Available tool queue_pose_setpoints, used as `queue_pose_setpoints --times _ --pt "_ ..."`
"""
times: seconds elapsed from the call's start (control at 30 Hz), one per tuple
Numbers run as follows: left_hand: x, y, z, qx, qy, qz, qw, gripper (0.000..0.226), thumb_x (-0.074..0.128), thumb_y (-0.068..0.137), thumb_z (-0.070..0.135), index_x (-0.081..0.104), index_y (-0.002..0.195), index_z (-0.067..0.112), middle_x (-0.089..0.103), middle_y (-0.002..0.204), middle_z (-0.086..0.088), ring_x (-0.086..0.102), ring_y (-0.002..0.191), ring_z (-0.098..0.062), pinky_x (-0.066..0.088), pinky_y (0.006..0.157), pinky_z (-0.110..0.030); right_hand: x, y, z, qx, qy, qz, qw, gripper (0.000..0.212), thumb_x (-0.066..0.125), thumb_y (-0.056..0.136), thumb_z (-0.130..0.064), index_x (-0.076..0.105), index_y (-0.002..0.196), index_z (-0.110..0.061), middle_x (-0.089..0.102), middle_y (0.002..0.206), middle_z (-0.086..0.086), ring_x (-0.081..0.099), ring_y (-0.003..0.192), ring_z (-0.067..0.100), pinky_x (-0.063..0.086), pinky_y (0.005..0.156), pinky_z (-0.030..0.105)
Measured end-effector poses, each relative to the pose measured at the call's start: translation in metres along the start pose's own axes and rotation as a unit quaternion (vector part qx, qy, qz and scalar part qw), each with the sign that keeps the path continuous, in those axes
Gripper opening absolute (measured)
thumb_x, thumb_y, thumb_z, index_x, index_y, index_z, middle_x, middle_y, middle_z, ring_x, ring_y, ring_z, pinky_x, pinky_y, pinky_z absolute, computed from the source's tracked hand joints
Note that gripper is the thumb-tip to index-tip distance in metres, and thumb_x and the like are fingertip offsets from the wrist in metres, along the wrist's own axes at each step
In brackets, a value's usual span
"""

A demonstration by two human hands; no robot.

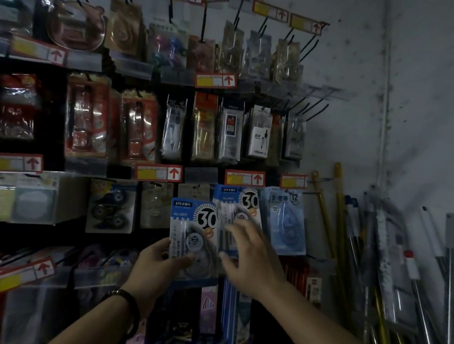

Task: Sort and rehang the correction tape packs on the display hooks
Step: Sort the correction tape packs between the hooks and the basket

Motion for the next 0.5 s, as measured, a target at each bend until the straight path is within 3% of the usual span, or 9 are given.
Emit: queue_pose_setpoints --times 0.13,0.33,0.4,0.47,0.5 --pt "0.023 -0.007 0.007 0.012 -0.004 -0.028 1.000 0.029 0.078 0.093 0.005 0.078 0.114 0.024 0.083 0.109 -0.003 0.081 0.102 -0.022 0.064 0.093 -0.047 -0.003 -0.020 -0.017 -0.062 0.018 -0.024 0.998 0.086 0.057 0.088 -0.068 0.026 0.160 -0.031 0.032 0.156 -0.014 0.036 0.145 0.011 0.047 0.111 0.036" --pt "0.043 -0.012 0.009 0.025 0.013 -0.055 0.998 0.020 0.077 0.096 0.010 0.078 0.114 0.018 0.084 0.105 -0.007 0.082 0.097 -0.024 0.067 0.076 -0.035 -0.001 -0.025 -0.013 -0.011 0.057 -0.022 0.998 0.091 0.056 0.086 -0.061 0.017 0.164 -0.034 0.026 0.160 -0.017 0.034 0.150 0.011 0.049 0.112 0.038" --pt "0.042 -0.012 0.009 0.039 0.065 -0.047 0.996 0.015 0.076 0.098 0.017 0.078 0.113 0.020 0.083 0.101 -0.006 0.081 0.094 -0.025 0.068 0.074 -0.038 0.000 -0.023 -0.005 0.007 0.045 -0.014 0.999 0.091 0.058 0.088 -0.058 0.017 0.165 -0.032 0.025 0.159 -0.016 0.031 0.151 0.011 0.048 0.111 0.034" --pt "0.036 -0.008 0.009 0.076 0.181 -0.017 0.980 0.019 0.076 0.098 0.023 0.074 0.117 0.023 0.082 0.098 -0.002 0.079 0.090 -0.023 0.067 0.081 -0.041 0.002 -0.021 0.006 0.038 0.023 -0.009 0.999 0.090 0.063 0.093 -0.054 0.016 0.166 -0.030 0.026 0.158 -0.013 0.030 0.148 0.013 0.047 0.109 0.031" --pt "0.031 -0.008 0.009 0.096 0.246 -0.004 0.965 0.023 0.077 0.097 0.026 0.072 0.120 0.025 0.080 0.099 0.002 0.077 0.090 -0.017 0.065 0.082 -0.035 0.003 -0.019 0.012 0.052 0.006 -0.010 0.999 0.089 0.063 0.095 -0.053 0.015 0.166 -0.029 0.025 0.159 -0.011 0.030 0.148 0.015 0.046 0.109 0.031"
Point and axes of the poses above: each hand's wrist, its own y-axis towards the middle knuckle, its own x-axis out of the palm, z = x × y, the point moved 3 cm from there along y, towards the middle knuckle
